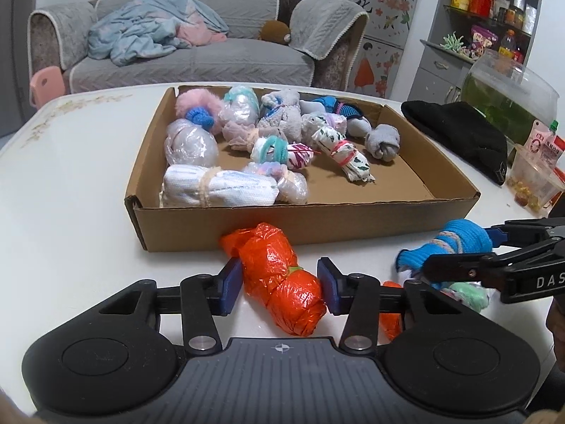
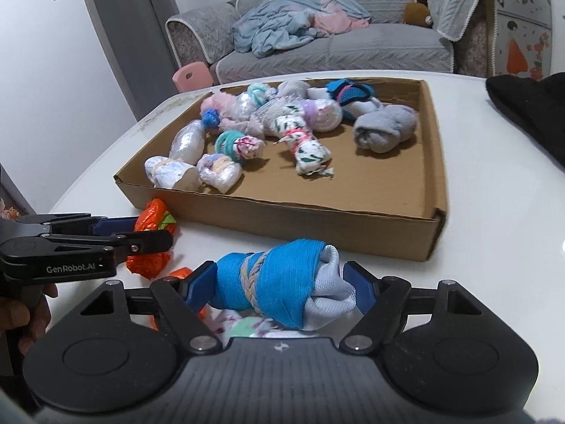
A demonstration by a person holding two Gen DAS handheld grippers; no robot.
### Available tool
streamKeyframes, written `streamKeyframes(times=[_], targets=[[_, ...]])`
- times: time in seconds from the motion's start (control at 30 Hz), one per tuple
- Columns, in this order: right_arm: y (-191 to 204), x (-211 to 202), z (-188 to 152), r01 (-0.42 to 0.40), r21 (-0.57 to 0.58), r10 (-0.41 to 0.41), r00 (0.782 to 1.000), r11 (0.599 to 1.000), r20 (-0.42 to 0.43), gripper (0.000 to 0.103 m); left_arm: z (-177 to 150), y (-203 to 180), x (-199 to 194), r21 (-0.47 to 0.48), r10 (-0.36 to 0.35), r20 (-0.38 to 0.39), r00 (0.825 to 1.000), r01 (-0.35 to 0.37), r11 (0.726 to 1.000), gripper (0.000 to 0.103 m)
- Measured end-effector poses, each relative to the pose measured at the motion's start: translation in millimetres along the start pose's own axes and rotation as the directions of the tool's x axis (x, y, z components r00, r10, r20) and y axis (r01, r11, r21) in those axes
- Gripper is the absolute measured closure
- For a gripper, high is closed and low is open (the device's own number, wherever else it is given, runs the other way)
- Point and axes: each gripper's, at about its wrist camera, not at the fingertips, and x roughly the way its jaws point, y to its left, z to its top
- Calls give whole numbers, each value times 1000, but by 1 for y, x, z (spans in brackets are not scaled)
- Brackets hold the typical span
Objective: Organize objects
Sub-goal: 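Grasp orange plastic bundle with left gripper while right grasps blue knit sock, then carry both bundles over the tray and lower them inside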
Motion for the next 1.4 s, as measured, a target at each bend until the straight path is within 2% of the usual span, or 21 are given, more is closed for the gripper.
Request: streamKeyframes(times=[0.27,0.37,0.43,0.47,0.6,0.7,0.73,0.77,0.83,0.93,1.0,1.1,1.13,1.2,1.23,1.3,1.37,1.4], targets=[[-32,-19,-11,29,73,-31,999,997,36,29,-9,8,-14,5,29,25,999,-29,1000,55],[-46,-31,-13,42,103,-49,997,994,62,31,-12,13,-24,-1,39,40,998,-39,999,62],[-55,-41,-13,54,110,-63,995,992,74,36,-11,17,-32,6,53,56,997,-54,999,64],[-59,-46,-12,59,113,-69,994,992,83,47,-11,19,-37,8,58,65,996,-59,998,64],[-76,-51,-8,65,129,-75,995,990,69,49,-10,30,-46,8,77,75,994,-78,997,64],[-81,-45,-12,55,148,-66,995,987,73,40,-12,38,-44,-17,69,72,995,-68,998,58],[-80,-44,-14,47,150,-59,995,988,79,37,-12,39,-44,-27,69,73,995,-67,997,50],[-77,-42,-16,48,144,-60,995,988,82,26,-12,39,-43,-32,70,72,995,-68,997,33],[-71,-39,-19,61,126,-71,994,990,82,15,-13,35,-43,-29,74,77,994,-72,997,24],[-62,-35,-25,31,89,-38,996,996,77,16,-14,29,-38,-2,60,64,996,-60,998,21],[-59,-32,-27,29,62,-32,998,998,60,20,-14,27,-31,2,56,53,997,-56,998,19],[-56,-29,-30,43,28,-44,997,999,57,23,-13,21,-20,12,46,29,999,-46,999,21],[-55,-29,-31,48,15,-49,997,999,61,28,-14,18,-17,20,43,21,999,-44,999,23],[-54,-31,-32,50,-3,-49,997,999,65,32,-15,12,-13,40,28,11,1000,-29,999,30],[-55,-32,-34,47,-8,-46,996,999,70,34,-16,9,-10,49,26,3,1000,-26,998,37],[-56,-35,-38,36,-13,-35,996,999,82,38,-19,3,-8,69,35,15,999,-36,997,43],[-57,-36,-39,28,-14,-27,996,1000,88,41,-20,0,-8,79,26,17,1000,-28,997,61],[-56,-37,-40,27,-16,-26,995,999,92,42,-20,-1,-8,86,26,15,1000,-28,996,61]])
